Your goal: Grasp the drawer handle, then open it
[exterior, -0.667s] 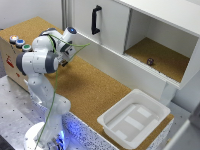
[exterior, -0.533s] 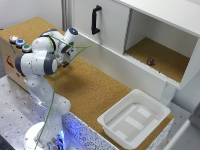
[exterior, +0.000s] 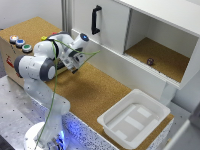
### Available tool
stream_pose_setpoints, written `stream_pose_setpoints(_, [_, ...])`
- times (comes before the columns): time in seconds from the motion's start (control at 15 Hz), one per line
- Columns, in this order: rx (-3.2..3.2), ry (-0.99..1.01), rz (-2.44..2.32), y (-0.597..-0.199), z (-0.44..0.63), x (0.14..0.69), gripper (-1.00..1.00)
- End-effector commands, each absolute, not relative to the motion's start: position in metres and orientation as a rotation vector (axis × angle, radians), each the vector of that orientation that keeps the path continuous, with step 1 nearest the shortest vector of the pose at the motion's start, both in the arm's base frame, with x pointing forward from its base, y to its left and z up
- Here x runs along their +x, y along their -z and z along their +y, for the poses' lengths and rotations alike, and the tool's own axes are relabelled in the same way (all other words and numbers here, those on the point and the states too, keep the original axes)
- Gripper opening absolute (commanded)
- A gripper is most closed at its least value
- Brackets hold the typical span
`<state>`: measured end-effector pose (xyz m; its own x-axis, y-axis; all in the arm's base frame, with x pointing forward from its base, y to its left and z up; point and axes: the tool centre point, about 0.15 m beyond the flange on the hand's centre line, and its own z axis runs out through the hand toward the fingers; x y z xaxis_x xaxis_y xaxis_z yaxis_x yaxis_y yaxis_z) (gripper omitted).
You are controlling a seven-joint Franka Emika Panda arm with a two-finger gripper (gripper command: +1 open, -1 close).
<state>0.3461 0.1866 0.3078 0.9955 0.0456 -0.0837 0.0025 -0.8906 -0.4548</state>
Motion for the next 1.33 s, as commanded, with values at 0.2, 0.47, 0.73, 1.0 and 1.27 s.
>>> stream_pose_setpoints(0.2, [-2.658,-0.084,0.045,-0.274,0.099,0.358,-1.00])
stream_pose_setpoints(0.47, [-2.707,-0.100,0.143,-0.277,0.076,0.355,1.00])
stream_pose_setpoints(0.73, [-2.822,0.002,0.065,-0.308,0.080,0.339,1.00])
stream_pose_setpoints(1.0, [-2.925,0.146,0.026,-0.349,0.083,0.329,1.00])
stream_pose_setpoints(1.27, [-2.980,0.177,-0.057,-0.361,0.094,0.335,1.00])
